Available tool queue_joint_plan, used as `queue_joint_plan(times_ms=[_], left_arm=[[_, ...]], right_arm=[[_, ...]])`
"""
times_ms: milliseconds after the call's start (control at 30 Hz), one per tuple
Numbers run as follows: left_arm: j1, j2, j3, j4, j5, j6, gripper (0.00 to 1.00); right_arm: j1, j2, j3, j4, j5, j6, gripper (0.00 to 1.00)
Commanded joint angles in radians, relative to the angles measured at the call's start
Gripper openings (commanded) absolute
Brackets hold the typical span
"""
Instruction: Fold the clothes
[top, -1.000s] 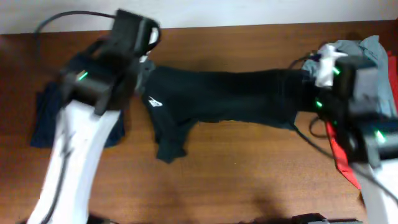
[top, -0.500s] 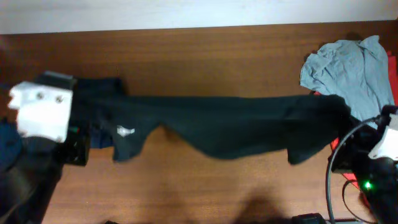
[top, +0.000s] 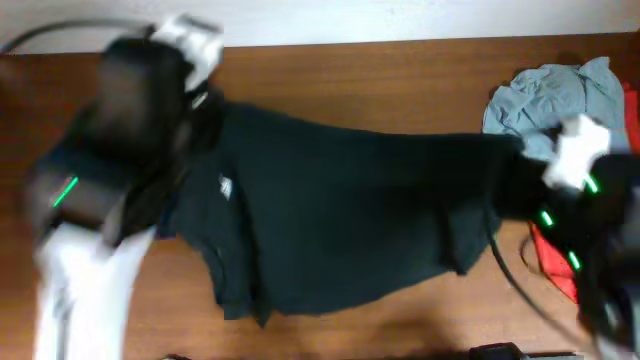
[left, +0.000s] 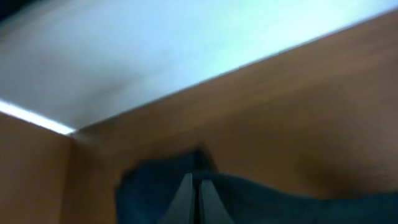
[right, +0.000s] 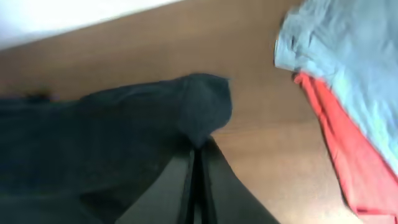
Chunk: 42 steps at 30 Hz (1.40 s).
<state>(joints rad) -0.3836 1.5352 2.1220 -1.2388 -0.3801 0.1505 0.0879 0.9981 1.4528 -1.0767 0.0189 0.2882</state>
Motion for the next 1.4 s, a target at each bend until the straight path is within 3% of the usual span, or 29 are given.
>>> queue_joint_plan(times_ms=[0,133,233,300,400,567,733,867,967,1100,1367], left_arm=[[0.043,0.208,-0.019,0.074,-0.035,0.042,0.00],[0.086,0.396,-0.019,0.200,-0.034,0.078,0.01],[0.120,0.520,-0.019,0.280,-0.035,0.103,0.09],[0.142,0.556,-0.019,0.284,-0.035,0.101,0.20],[0.175,0.556,-0.019,0.272,-0.035,0.097,0.65],[0.220,0.486,-0.019,0.240,-0.014,0.056,0.80],[0.232,0.387,-0.019,0.116,0.101,0.056,0.81],[0.232,0.366,-0.019,-0.044,0.184,0.031,0.81],[0.245,0.368,-0.043,-0.120,0.183,-0.082,0.79],[0.291,0.362,-0.053,-0.231,0.232,-0.164,0.64],[0.381,0.214,-0.053,-0.395,0.280,-0.215,0.60]], right_arm=[[0.002,0.212,0.004,0.019,0.020,0.008,0.05],[0.002,0.444,0.004,0.118,0.023,0.008,0.05],[-0.002,0.584,0.004,0.234,0.030,0.007,0.10],[-0.013,0.632,0.004,0.278,0.048,0.005,0.14],[-0.043,0.640,0.005,0.285,0.100,0.005,0.26],[-0.102,0.583,0.006,0.237,0.087,0.005,0.48],[-0.114,0.512,0.006,0.117,0.079,0.005,0.52],[-0.113,0.503,0.005,-0.009,0.004,0.007,0.63],[-0.113,0.524,0.002,-0.090,-0.012,0.010,0.63],[-0.113,0.545,-0.015,-0.153,-0.026,0.025,0.61],[-0.114,0.480,-0.017,-0.237,-0.122,0.029,0.59]])
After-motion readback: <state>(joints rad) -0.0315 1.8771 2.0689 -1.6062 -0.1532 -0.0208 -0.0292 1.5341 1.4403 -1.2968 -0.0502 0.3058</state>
